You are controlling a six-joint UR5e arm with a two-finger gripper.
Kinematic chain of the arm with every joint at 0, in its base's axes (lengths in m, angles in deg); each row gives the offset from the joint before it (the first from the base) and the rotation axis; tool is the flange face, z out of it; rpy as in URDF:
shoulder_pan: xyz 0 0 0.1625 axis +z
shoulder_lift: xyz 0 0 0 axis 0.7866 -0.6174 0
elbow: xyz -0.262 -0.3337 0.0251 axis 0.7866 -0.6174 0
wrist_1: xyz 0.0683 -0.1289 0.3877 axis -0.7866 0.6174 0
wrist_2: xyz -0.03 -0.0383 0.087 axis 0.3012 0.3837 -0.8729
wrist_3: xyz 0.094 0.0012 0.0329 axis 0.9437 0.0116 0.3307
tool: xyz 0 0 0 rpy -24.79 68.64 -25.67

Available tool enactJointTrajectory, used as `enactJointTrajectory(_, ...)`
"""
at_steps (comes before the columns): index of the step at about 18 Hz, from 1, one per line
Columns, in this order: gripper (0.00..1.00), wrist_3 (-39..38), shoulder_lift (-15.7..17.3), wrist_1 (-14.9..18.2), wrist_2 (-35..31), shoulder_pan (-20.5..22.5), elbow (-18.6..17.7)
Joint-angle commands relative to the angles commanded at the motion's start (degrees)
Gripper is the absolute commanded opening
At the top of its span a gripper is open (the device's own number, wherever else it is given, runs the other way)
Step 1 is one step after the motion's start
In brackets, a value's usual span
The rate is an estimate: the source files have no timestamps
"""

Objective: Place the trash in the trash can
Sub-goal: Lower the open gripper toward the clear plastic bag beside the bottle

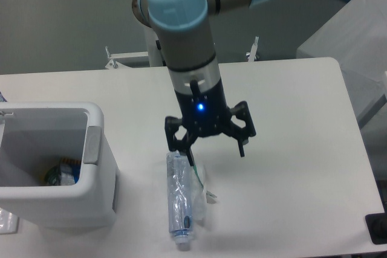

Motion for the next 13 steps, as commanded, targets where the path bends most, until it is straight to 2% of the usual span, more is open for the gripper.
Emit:
enactJointTrajectory(4, 1.0, 7.4, -2.5, -0.2, -0.1, 0.1, -5.2)
enactJointTrajectory(6, 1.0, 10.6, -4.3, -0.2, 0.1, 1.3, -5.9)
enactJointTrajectory(11, 1.0, 10.7, -9.9, -0.7, 0.1, 1.4, -5.0)
enactJointTrajectory(13, 1.0, 10.5, -11.1, -1.7, 0.0, 1.4, -5.1)
